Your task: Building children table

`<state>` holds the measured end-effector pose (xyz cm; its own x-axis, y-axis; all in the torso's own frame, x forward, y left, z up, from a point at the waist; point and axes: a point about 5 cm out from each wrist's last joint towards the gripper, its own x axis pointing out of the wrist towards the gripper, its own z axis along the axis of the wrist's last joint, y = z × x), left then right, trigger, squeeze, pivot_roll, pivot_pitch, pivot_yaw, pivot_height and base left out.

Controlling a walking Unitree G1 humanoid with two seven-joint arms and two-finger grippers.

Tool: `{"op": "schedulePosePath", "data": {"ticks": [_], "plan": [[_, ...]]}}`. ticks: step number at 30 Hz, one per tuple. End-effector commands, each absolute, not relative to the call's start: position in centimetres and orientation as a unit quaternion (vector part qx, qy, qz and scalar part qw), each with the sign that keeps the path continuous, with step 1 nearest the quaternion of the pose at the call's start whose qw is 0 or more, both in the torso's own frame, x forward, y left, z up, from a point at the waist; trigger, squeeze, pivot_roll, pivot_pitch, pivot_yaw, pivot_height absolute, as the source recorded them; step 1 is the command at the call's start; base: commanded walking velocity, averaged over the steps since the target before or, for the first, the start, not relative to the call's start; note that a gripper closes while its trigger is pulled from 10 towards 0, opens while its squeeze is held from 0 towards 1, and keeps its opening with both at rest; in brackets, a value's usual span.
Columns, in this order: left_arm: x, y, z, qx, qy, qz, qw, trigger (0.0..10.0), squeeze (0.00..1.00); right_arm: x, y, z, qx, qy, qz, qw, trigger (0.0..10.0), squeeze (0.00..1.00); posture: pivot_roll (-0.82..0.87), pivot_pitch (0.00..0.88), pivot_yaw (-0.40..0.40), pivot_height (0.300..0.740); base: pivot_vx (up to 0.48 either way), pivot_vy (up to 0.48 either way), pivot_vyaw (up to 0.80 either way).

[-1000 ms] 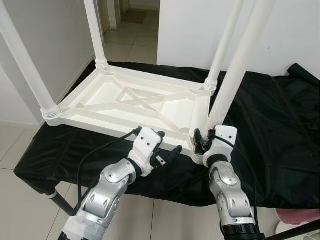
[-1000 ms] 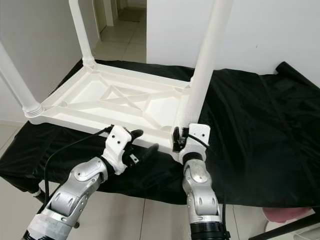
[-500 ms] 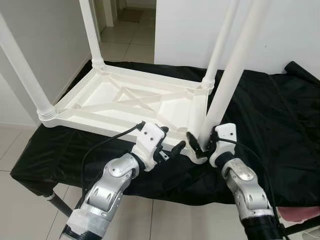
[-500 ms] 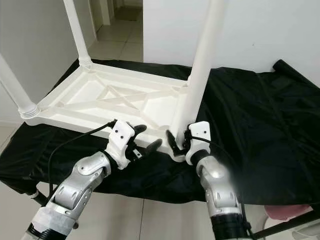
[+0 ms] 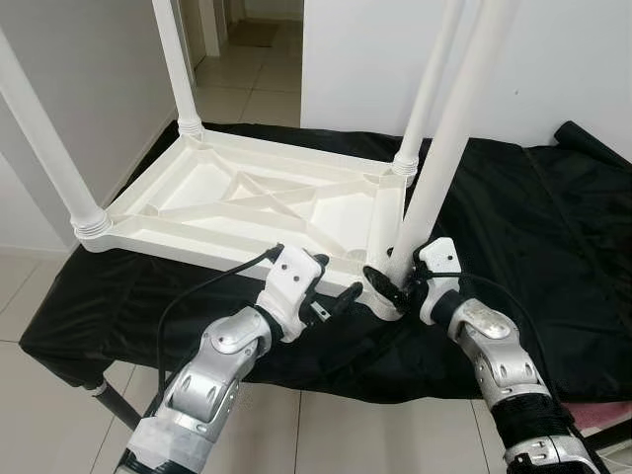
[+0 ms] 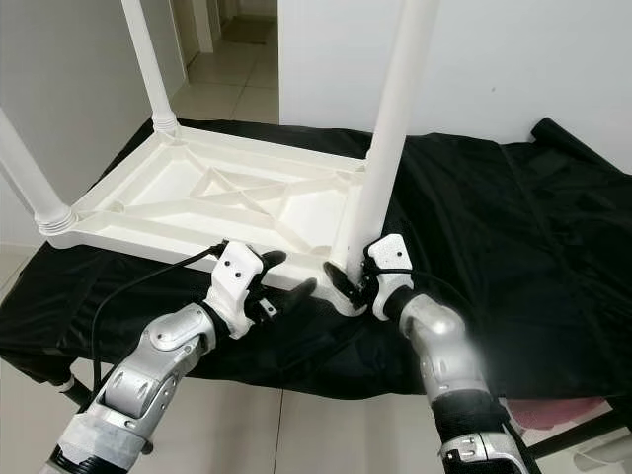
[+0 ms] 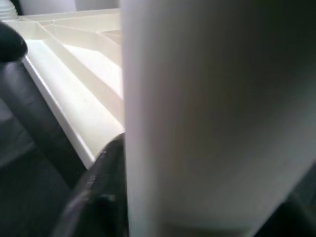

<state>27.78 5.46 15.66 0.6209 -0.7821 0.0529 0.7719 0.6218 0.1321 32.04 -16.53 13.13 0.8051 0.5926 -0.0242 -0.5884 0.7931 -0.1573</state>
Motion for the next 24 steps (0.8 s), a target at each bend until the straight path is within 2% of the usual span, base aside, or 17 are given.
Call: {"op": "schedulePosePath", "data": {"ticks": [1, 4, 5, 24], "plan": [[28.03, 5.5, 16.12, 0.056, -0.059, -0.441, 0.894, 10.0, 0.0, 32.17, -16.56, 12.87, -0.085, -0.008, 0.324, 0.942, 0.0, 0.0, 0.02, 0.02, -0.002, 0.74, 0.0, 0.0, 0.0], [28.12, 5.52, 16.17, 0.057, -0.06, -0.441, 0.894, 10.0, 0.0, 32.04, -16.8, 12.58, -0.082, -0.007, 0.319, 0.944, 0.0, 0.0, 0.02, 0.016, -0.003, 0.74, 0.0, 0.0, 0.0], [28.12, 5.5, 16.18, 0.057, -0.06, -0.441, 0.894, 10.0, 0.0, 31.95, -16.93, 12.46, -0.076, -0.005, 0.311, 0.947, 10.0, 0.0, 0.02, 0.011, -0.006, 0.74, 0.0, 0.0, 0.0], [28.62, 5.27, 16.2, 0.054, -0.068, -0.436, 0.896, 10.0, 0.0, 31.83, -16.08, 12.29, -0.03, -0.027, 0.209, 0.977, 10.0, 0.0, -0.01, 0.0, -0.016, 0.74, 0.0, 0.0, 0.0]]}}
